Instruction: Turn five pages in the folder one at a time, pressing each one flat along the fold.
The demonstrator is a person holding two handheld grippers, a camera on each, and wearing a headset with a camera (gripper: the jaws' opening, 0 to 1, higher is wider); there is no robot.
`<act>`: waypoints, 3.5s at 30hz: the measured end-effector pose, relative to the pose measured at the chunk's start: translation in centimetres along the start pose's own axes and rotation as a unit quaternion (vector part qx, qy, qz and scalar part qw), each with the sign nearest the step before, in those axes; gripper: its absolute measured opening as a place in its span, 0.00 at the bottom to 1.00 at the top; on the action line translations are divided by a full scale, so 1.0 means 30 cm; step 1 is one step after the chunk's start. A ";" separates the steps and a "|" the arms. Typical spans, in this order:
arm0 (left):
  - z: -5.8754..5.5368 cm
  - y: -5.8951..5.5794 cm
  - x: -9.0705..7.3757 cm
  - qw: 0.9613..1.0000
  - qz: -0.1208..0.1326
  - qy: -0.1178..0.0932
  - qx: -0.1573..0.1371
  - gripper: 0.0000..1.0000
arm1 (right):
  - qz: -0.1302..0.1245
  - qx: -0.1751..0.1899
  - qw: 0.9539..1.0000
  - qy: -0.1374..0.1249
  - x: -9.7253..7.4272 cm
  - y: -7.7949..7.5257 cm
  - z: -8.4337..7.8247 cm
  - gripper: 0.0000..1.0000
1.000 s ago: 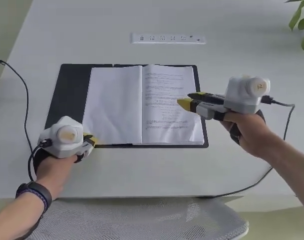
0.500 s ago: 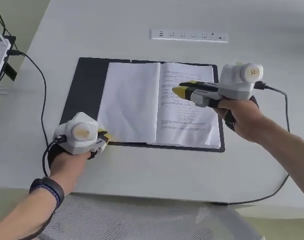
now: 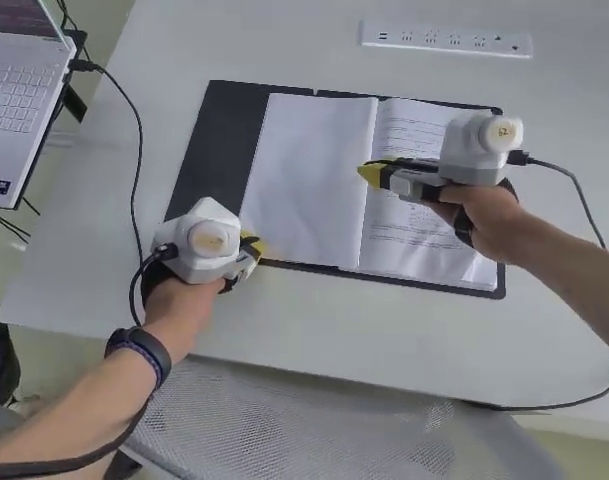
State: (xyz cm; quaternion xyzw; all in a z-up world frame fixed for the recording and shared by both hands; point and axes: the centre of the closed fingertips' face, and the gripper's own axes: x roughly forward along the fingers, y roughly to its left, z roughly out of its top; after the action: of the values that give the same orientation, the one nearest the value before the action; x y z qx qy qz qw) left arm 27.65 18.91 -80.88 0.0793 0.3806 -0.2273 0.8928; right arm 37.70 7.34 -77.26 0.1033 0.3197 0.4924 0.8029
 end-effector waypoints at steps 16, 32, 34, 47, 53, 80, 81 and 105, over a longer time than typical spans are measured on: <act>0.001 0.002 -0.001 1.000 -0.001 -0.004 -0.004 0.04 | -0.007 0.016 1.000 0.003 0.021 -0.054 -0.020 0.00; 0.007 -0.002 -0.012 1.000 0.000 -0.004 -0.011 0.04 | -0.026 0.045 0.999 -0.017 0.103 -0.191 0.095 0.00; 0.008 -0.002 -0.013 1.000 -0.001 -0.004 -0.012 0.04 | -0.027 0.046 0.998 -0.018 0.113 -0.205 0.106 0.00; 0.008 0.002 -0.011 1.000 -0.003 -0.004 -0.020 0.03 | -0.058 0.080 0.994 -0.047 0.185 -0.410 0.213 0.00; 0.006 0.007 -0.006 1.000 -0.004 -0.004 -0.021 0.03 | -0.074 0.093 0.991 -0.067 0.189 -0.439 0.243 0.00; 0.008 0.007 -0.005 1.000 -0.004 -0.005 -0.023 0.02 | 0.010 0.023 1.000 -0.014 0.114 -0.219 0.084 0.00; 0.008 0.008 -0.004 1.000 -0.004 -0.006 -0.024 0.02 | 0.011 0.025 1.000 -0.015 0.111 -0.210 0.077 0.00; 0.006 0.000 -0.010 1.000 -0.003 -0.006 -0.022 0.03 | 0.095 -0.006 0.994 0.045 -0.056 0.211 -0.236 0.00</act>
State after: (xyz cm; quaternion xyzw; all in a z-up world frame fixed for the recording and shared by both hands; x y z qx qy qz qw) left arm 27.57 18.95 -80.53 0.0573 0.3805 -0.2223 0.8959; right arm 28.23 7.97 -79.01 0.1058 0.3414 0.5730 0.7375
